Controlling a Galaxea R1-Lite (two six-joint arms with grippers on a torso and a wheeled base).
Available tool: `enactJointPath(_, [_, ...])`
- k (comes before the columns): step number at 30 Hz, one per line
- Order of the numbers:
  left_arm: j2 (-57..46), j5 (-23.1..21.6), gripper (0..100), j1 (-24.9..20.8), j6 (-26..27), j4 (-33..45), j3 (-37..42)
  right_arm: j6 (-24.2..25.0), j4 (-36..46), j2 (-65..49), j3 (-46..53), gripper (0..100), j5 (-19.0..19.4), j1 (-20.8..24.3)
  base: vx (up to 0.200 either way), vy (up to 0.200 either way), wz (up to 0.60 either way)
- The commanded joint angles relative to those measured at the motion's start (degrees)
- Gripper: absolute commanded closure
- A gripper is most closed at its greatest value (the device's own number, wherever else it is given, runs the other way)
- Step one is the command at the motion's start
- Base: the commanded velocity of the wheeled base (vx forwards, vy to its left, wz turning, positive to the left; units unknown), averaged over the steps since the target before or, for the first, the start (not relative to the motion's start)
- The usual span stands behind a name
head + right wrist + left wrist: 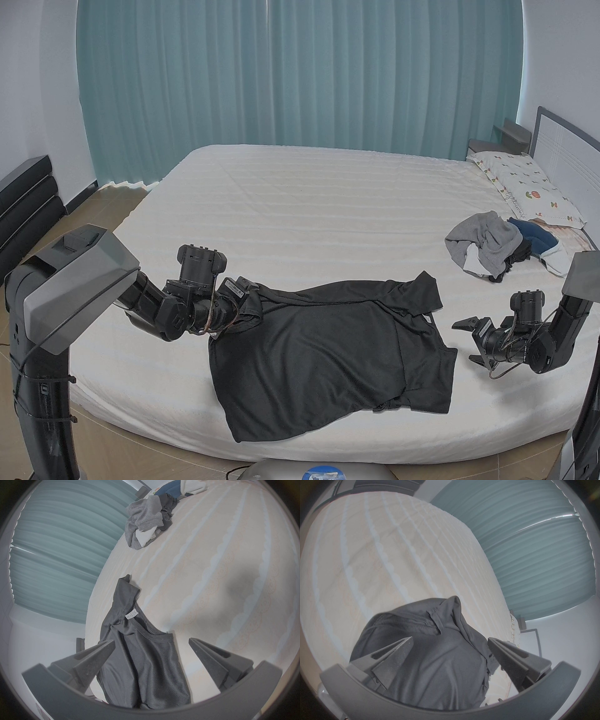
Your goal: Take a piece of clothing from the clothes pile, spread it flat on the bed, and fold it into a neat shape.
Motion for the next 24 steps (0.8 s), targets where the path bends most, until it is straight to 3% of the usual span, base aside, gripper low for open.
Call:
enactJointPath(1, [3.9, 2.0, 0, 0.0, 2.2, -0.1, -2.4, -0.1, 0.0, 0.1, 0.6, 0, 0.0, 0.1, 0.000, 0.000, 0.00])
enactJointPath(15, [11.4, 5.4, 0, -1.5, 10.3, 0.2, -11.1, -0.1, -1.8, 1.2, 1.6, 0, 0.0, 0.6, 0.000, 0.000, 0.00])
enactJointPath(24, [14.2, 5.5, 0, -1.4, 11.0, 2.8, -16.1, -0.1, -1.8, 1.3, 1.7, 0, 0.0, 0.8, 0.000, 0.000, 0.00])
